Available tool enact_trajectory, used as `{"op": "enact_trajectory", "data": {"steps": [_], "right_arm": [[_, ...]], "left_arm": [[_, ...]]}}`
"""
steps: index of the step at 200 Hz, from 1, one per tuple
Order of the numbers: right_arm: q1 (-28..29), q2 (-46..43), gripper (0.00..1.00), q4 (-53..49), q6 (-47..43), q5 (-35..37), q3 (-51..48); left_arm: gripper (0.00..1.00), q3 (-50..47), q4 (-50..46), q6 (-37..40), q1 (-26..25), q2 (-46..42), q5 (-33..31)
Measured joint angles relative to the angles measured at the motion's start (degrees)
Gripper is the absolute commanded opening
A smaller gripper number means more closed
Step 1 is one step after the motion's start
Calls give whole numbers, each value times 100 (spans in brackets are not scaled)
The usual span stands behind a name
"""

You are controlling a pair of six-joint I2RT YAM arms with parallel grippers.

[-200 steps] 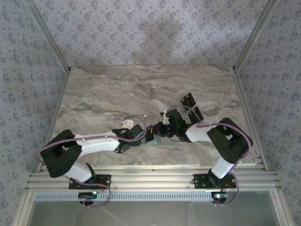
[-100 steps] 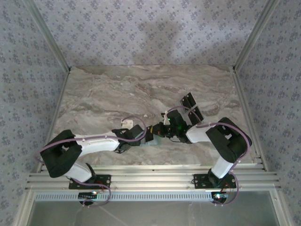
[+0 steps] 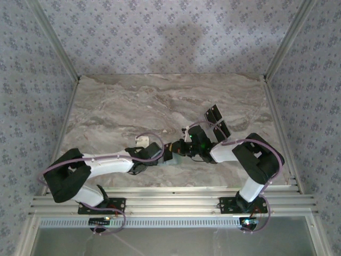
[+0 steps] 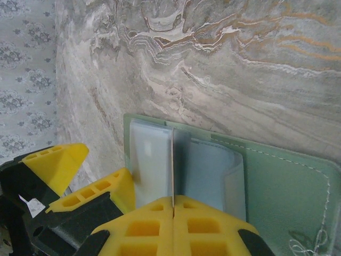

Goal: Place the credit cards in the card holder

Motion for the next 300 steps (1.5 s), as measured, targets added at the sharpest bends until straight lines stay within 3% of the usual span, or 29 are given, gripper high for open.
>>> {"op": "enact_trajectory", "data": {"steps": [146, 300], "right_arm": [[129, -472, 0, 251, 339, 415, -350], [173, 46, 0, 708, 505, 407, -348]], "left_arm": [[100, -72, 87, -59, 0, -35, -2], [100, -140, 214, -116, 0, -35, -50]]}}
